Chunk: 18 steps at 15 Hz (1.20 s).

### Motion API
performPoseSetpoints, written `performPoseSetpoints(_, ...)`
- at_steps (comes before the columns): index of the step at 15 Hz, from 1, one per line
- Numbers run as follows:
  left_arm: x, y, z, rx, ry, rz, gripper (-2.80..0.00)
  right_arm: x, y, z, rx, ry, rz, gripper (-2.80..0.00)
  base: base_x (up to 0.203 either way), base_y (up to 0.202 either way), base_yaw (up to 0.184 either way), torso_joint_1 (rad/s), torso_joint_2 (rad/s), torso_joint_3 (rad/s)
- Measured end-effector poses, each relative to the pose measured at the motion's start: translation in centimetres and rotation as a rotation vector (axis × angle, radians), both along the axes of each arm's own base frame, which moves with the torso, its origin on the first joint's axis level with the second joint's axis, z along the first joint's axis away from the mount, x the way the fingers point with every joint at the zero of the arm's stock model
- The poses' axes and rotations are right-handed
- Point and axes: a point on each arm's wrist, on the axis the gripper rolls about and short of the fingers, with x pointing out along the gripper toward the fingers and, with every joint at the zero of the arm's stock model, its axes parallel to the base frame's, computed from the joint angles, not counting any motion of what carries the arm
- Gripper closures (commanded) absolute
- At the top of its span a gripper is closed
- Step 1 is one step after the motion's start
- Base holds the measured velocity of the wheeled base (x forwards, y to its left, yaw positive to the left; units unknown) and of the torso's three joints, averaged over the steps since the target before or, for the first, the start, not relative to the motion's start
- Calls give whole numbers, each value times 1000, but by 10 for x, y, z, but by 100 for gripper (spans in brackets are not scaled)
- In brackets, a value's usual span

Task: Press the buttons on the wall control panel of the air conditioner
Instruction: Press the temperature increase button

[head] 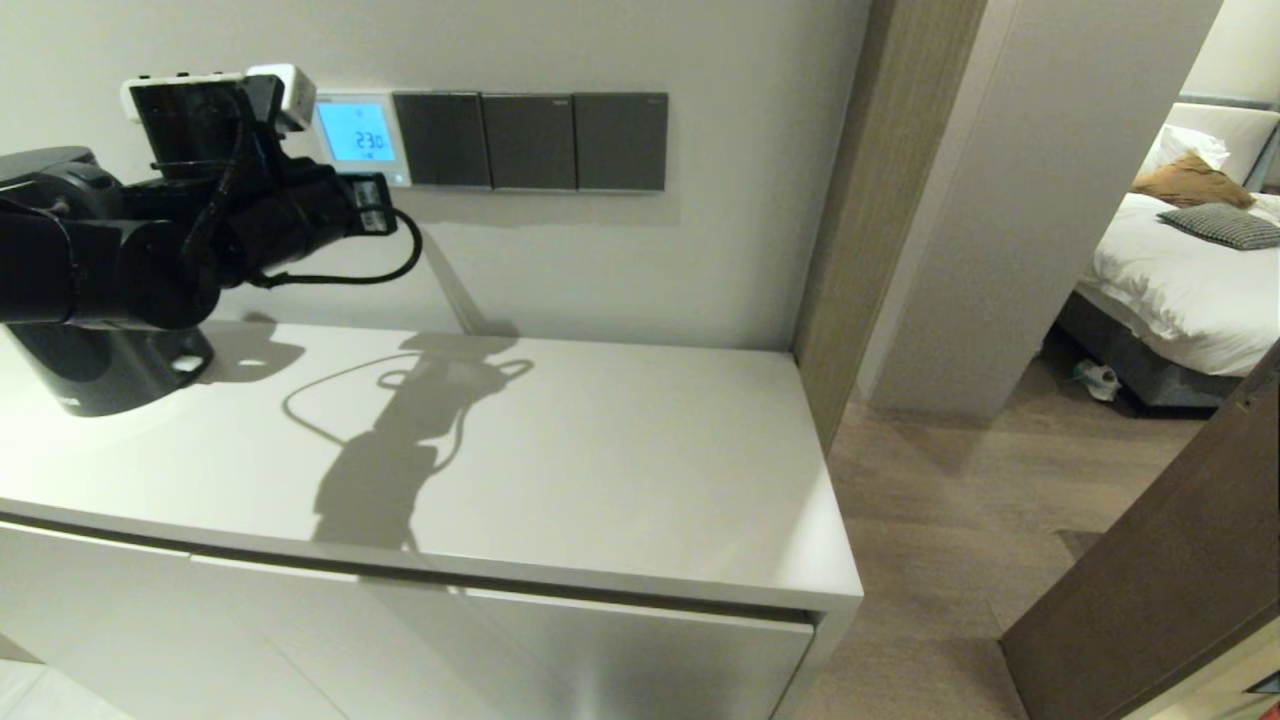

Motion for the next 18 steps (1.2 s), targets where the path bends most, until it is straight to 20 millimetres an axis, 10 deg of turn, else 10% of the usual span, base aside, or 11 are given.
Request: performPoseSetpoints(18, 4, 0, -1, 1, -7, 4, 0, 0, 0, 0, 0, 0, 0, 0, 0, 0, 0, 0, 0, 0)
